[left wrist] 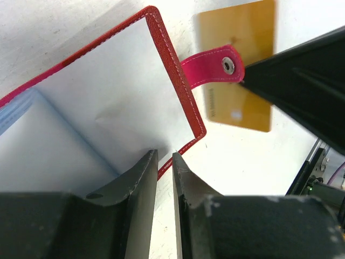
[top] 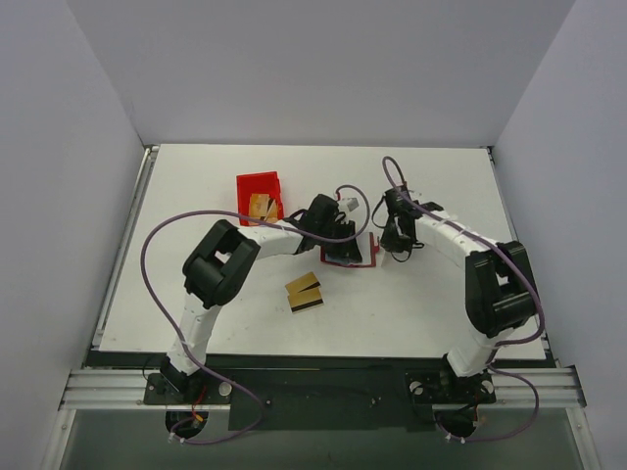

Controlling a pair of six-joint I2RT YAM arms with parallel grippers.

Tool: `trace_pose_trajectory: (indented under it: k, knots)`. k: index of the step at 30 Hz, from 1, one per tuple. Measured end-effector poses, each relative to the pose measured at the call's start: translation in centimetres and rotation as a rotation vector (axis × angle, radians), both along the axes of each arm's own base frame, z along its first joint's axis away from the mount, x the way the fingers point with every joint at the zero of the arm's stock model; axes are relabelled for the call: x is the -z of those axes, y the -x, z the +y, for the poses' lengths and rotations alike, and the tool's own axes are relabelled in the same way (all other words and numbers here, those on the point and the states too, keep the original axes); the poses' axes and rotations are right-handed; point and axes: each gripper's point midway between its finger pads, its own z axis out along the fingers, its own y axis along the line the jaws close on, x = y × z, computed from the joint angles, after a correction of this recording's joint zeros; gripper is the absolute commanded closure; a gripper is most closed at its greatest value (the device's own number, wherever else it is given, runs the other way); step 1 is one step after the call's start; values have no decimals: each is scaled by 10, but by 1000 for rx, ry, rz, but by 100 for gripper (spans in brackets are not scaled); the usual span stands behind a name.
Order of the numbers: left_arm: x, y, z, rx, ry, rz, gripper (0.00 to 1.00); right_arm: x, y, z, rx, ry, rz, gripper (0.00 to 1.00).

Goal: Put the credit cards into the card holder
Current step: Open the card holder at the center of the board.

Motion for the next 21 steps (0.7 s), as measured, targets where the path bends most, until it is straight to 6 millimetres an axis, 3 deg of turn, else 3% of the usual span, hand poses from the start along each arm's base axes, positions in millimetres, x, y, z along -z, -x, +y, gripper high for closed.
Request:
trace_pose_trajectory:
  k: [3, 6, 12, 16, 21]
  knots:
    - [2, -1, 0, -2, -5, 2, 72, -8, 6, -15, 26, 45, -28, 100]
    - [2, -1, 0, -3, -5, 1, 73, -22, 10, -17, 9, 37, -68, 100]
    - [2, -2, 0, -5, -8, 0, 73, -53, 2, 13, -116, -117, -189, 100]
    - [3, -2, 0, -4, -9, -2, 73, -52, 3, 31, -187, -200, -189, 100]
    - [3, -2, 0, -5, -10, -4, 73, -34, 5, 44, -226, -253, -134, 100]
